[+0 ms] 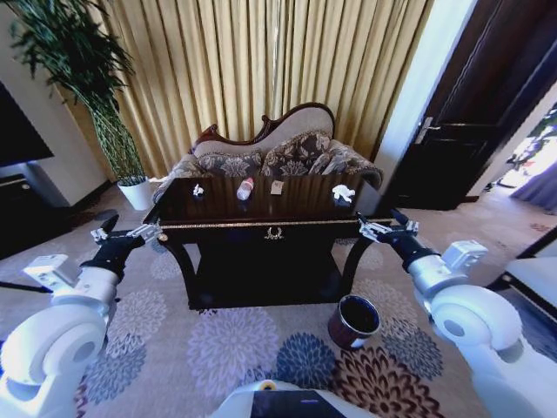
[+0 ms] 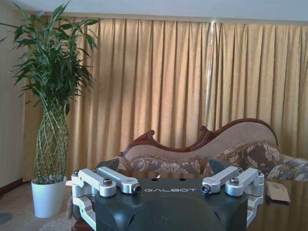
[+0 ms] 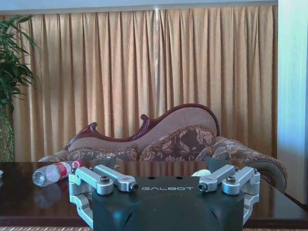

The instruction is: Move to the front of the table and place the trash on the table into the trash bin.

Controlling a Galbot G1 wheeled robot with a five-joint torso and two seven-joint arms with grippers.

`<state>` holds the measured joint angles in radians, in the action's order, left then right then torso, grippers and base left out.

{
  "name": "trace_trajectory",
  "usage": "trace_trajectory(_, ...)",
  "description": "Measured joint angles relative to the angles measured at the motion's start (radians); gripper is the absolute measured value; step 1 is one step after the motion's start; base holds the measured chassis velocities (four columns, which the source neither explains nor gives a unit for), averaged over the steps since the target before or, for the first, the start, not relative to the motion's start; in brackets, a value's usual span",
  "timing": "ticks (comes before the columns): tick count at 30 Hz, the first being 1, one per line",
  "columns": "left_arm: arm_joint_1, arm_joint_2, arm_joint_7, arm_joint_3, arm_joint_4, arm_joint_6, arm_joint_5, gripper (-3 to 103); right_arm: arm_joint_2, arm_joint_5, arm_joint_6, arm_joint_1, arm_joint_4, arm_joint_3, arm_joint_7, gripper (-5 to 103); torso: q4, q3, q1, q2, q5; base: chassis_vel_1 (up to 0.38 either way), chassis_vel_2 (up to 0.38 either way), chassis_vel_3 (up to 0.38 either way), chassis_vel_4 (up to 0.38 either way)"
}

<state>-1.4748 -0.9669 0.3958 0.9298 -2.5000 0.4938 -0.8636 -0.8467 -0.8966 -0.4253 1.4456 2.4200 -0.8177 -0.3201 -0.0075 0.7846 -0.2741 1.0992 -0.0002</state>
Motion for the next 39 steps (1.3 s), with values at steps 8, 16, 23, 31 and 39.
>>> trace_trajectory(8,0.000,-0.002,0.000,-0.002,0.000,0.000,0.000,100,0.000,0.000,0.000,0.000,0.001,0.000,0.001,100,0.0001,0.000,0.000,0.000,0.0001,-0.177,0.158,0.176,-0.169)
trace_trajectory(16,-0.006,-0.008,0.000,0.001,0.000,0.000,0.001,100,0.000,0.000,0.000,-0.002,0.001,0.001,0.001,100,0.0003,0.000,0.000,0.000,0.0002,-0.171,0.183,0.173,-0.184)
trace_trajectory(23,-0.013,-0.009,0.000,0.005,0.000,0.000,0.001,100,-0.005,0.012,-0.003,0.002,0.012,0.004,0.000,100,0.0000,0.000,0.000,0.000,0.0002,-0.150,0.143,0.149,-0.152)
trace_trajectory(31,-0.039,-0.013,0.000,0.029,0.000,0.000,0.001,100,0.016,-0.012,-0.044,-0.049,-0.021,0.021,-0.007,100,0.0001,0.000,0.000,0.000,0.0000,-0.026,0.035,0.027,-0.031)
trace_trajectory(39,-0.078,-0.016,-0.003,0.049,0.000,0.000,-0.001,100,0.073,-0.035,-0.105,-0.155,-0.163,0.105,-0.011,100,0.0002,0.000,0.000,0.000,0.0001,0.000,0.000,0.000,0.000)
